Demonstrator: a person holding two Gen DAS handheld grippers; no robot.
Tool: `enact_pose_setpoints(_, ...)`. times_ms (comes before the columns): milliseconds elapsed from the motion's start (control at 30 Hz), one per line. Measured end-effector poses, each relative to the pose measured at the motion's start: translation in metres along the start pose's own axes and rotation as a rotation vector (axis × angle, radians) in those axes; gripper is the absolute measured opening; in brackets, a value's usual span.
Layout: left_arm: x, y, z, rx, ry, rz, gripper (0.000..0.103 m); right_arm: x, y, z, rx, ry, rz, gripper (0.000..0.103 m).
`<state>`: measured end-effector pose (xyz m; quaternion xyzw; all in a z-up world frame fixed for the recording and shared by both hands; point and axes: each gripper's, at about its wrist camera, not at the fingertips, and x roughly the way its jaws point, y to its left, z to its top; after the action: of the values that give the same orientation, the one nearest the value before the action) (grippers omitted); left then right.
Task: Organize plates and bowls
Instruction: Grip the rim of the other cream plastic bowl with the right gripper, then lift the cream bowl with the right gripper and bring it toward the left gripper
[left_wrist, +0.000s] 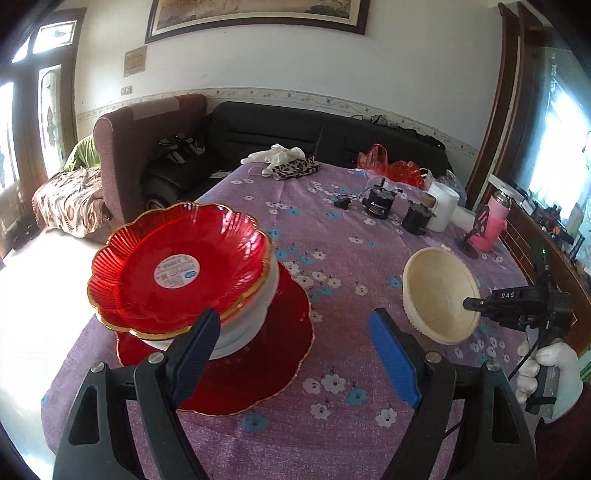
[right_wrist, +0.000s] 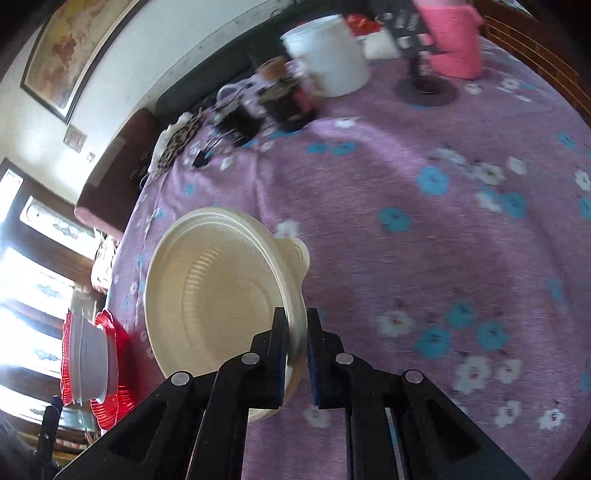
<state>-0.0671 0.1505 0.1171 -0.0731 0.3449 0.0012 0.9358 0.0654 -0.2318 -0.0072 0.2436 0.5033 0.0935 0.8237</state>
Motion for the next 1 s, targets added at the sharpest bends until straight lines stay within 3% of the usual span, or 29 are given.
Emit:
enact_pose_setpoints(500, -0.006, -0.049, -0.004, 0.13, 0.002, 0.072, 0.082, -0.027, -0.043, -0.003, 0.039, -0.101, -0.017, 0.013)
enact_pose_setpoints(1000, 0.0, -0.08, -0.008, 0.201, 0.022, 0.078, 0.082, -0.038, -0.07, -0.008, 0.092, -0.147, 0.009, 0.019)
